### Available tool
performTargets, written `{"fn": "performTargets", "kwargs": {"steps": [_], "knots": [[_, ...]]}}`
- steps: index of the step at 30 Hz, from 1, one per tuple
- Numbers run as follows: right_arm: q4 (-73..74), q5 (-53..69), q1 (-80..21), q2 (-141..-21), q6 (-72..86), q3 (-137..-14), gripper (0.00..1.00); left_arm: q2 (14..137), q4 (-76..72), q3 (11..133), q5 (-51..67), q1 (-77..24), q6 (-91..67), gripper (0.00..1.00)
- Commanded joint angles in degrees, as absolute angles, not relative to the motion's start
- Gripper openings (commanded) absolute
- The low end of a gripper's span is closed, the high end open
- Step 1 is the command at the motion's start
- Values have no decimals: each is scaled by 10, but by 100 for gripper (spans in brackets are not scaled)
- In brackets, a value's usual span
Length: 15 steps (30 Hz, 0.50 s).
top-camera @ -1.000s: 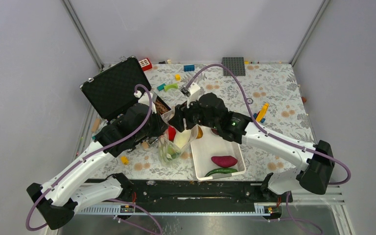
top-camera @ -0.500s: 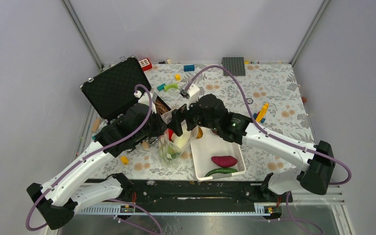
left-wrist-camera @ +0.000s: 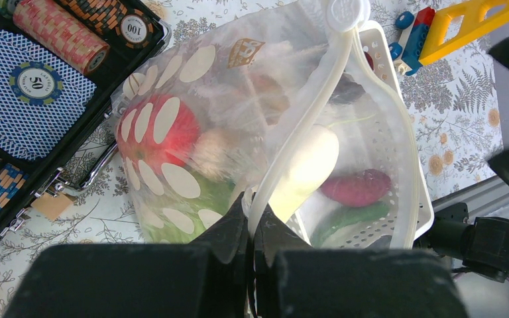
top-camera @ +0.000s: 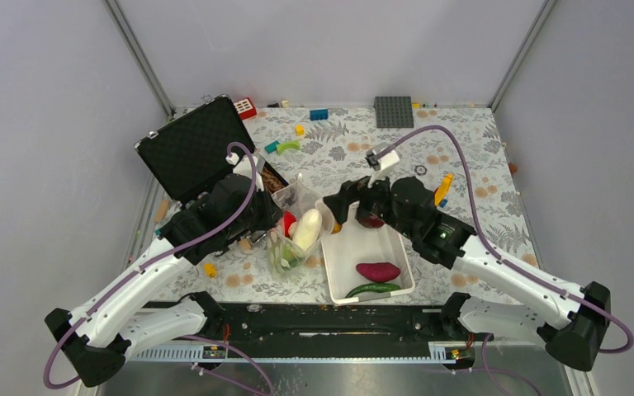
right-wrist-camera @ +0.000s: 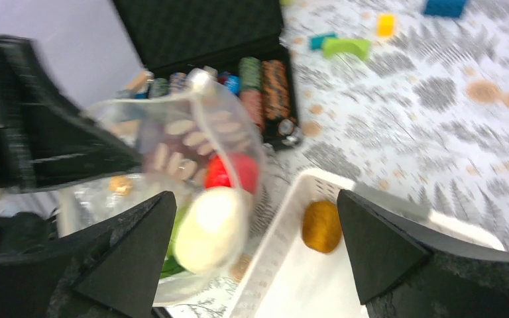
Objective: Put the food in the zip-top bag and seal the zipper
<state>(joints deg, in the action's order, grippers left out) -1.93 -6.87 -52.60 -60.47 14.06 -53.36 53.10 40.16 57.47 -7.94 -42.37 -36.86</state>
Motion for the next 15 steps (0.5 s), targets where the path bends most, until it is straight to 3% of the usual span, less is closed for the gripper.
{"fn": "performTargets", "kwargs": {"steps": [1, 15], "knots": [[-46, -114, -486, -570, 226, -457, 100, 528, 369, 572, -68, -422, -364, 1], [-57, -136, -466, -650, 349, -377, 99, 528, 372, 571, -69, -421, -364, 1]]}}
